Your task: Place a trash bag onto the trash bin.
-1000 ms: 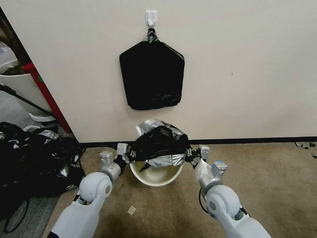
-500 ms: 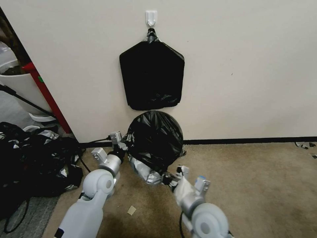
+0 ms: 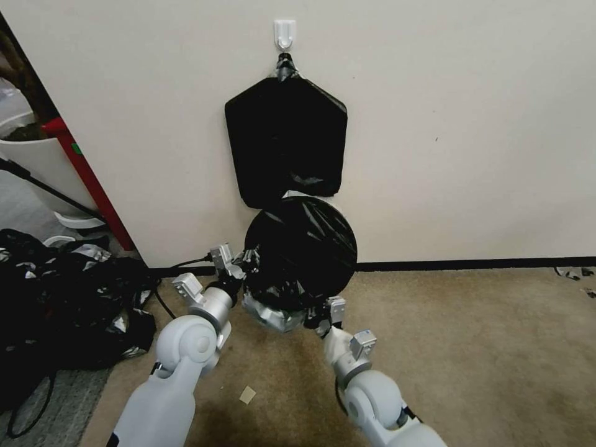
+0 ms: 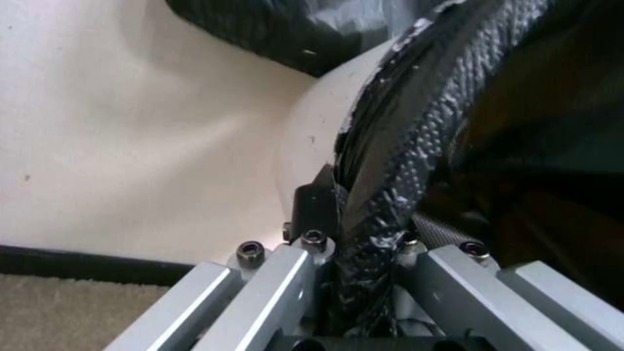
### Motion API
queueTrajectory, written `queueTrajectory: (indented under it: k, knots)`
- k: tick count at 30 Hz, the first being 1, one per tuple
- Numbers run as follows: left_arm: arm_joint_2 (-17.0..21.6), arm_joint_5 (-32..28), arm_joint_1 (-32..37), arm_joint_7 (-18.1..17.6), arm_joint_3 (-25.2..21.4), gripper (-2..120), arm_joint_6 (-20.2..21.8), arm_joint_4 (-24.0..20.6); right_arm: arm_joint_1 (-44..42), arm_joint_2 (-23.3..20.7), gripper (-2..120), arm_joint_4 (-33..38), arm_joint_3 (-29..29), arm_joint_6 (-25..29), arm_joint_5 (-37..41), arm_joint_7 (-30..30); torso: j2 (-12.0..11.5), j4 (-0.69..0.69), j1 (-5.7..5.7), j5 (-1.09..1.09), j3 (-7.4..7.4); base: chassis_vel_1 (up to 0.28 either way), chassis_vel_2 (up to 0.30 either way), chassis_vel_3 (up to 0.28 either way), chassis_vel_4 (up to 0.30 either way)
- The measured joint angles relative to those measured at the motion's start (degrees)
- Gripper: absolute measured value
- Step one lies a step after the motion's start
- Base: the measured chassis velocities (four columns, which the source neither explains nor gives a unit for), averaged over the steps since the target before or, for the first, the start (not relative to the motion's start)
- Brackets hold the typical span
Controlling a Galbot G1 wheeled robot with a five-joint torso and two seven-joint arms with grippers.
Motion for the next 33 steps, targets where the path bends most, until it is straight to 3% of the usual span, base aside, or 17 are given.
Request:
queueTrajectory:
  k: [1,2,4,5,7,10,16,20,22,24,25,28,29,33]
  knots:
    - [0.12,0.03,0.01,0.02,-0.01,2,0.06,-0.13,0.47,0.12,0,-1.86,1.58,2.48,-5.13,0.05,0.0,-0.01,0.0,-0.01,0.01,0.0,0.0,0.0,0.0]
    - [0.12,0.03,0.01,0.02,-0.01,2,0.06,-0.13,0.47,0.12,0,-1.86,1.58,2.48,-5.13,0.05,0.0,-0.01,0.0,-0.01,0.01,0.0,0.0,0.0,0.0]
    - [0.31,0.15,-0.09,-0.03,-0.25,2,0.18,-0.3,1.38,0.5,0,-4.99,5.38,6.99,-17.27,1.12,0.0,-0.02,0.0,0.0,0.0,0.0,0.0,0.0,0.0]
    - [0.31,0.15,-0.09,-0.03,-0.25,2,0.18,-0.3,1.38,0.5,0,-4.99,5.38,6.99,-17.27,1.12,0.0,-0.02,0.0,0.0,0.0,0.0,0.0,0.0,0.0]
    - [0.31,0.2,-0.16,-0.27,-0.39,2,0.21,-0.49,1.76,0.97,0,-6.84,8.15,9.51,-25.85,2.67,0.0,-0.02,0.0,0.0,0.0,0.0,0.0,0.0,0.0]
    - [0.25,0.23,-0.22,-0.47,-0.41,2,0.22,-0.57,1.76,1.2,0,-7.31,9.12,10.22,-28.97,4.23,0.0,-0.01,0.0,0.0,0.0,0.0,0.0,0.0,0.0]
    - [0.25,0.3,-0.35,-0.79,-0.52,1,0.05,-0.6,0.73,0.94,0,-5.81,7.72,10.83,-26.73,5.48,0.0,-0.01,0.0,0.0,0.0,0.0,0.0,0.0,0.0]
    - [0.24,0.31,-0.56,-1.76,-0.48,0,-0.12,-0.46,-0.88,-0.15,12,-2.73,5.06,11.63,-21.58,2.74,0.0,-0.01,0.0,0.0,0.0,0.0,0.0,0.0,0.0]
    - [0.21,0.31,-1.26,-5.07,-0.3,0,0.22,0.39,-3.93,-3.39,24,1.44,2.64,13.47,-9.71,-8.42,0.0,0.0,0.0,0.0,0.0,0.0,0.0,0.0,0.0]
    - [0.34,0.31,-1.94,-7.08,-0.12,0,1.08,1.13,-6.0,-6.17,34,2.31,3.36,15.52,-4.92,-18.98,0.0,-0.02,0.0,0.0,0.0,0.0,0.0,0.0,0.0]
    - [0.34,0.31,-1.94,-7.08,-0.12,0,1.08,1.13,-6.0,-6.17,34,2.31,3.36,15.52,-4.92,-18.98,0.0,-0.02,0.0,0.0,0.0,0.0,0.0,0.0,0.0]
    - [0.47,0.31,-2.38,-8.42,0.25,0,2.38,1.58,-6.94,-7.88,47,1.48,8.06,18.47,-6.76,-28.13,0.0,-0.02,0.0,-0.02,0.0,0.0,0.0,0.0,0.0]
    - [0.47,0.31,-2.38,-8.42,0.25,0,2.38,1.58,-6.94,-7.88,47,1.48,8.06,18.47,-6.76,-28.13,0.0,-0.02,0.0,-0.02,0.0,0.0,0.0,0.0,0.0]
    - [0.4,0.36,-2.5,-8.58,0.79,0,3.1,2.03,-5.75,-7.97,65,-0.72,13.46,22.04,-14.29,-31.8,0.0,-0.02,0.0,0.0,0.0,0.0,0.0,0.0,0.0]
